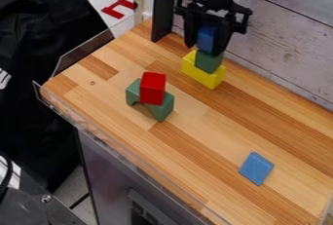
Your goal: Move the blue block to the right
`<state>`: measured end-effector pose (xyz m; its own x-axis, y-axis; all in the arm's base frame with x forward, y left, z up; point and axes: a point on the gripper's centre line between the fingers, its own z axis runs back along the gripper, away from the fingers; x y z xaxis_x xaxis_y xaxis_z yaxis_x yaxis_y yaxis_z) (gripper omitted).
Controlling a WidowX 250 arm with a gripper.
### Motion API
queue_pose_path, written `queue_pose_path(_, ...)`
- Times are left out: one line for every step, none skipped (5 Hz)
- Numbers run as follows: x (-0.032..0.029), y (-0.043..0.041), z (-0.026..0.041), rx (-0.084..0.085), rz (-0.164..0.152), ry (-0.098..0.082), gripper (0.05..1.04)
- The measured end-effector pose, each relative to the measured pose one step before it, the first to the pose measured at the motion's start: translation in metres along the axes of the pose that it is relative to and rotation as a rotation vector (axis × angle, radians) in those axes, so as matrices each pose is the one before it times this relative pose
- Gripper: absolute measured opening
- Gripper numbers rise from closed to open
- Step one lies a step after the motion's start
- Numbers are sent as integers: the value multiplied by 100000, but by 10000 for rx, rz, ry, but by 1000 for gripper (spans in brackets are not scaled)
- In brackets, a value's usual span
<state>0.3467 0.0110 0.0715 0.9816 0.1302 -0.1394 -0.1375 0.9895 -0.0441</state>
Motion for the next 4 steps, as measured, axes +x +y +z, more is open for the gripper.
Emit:
queue_pose_path(268, 5, -42, 14, -21, -1, 583)
queue_pose_path(-5, -53, -3, 2, 16, 1, 584)
queue_pose_path(150, -10, -31, 0, -16, 0, 634)
queue_pose_path(-332, 19, -315, -26, 108, 308, 923)
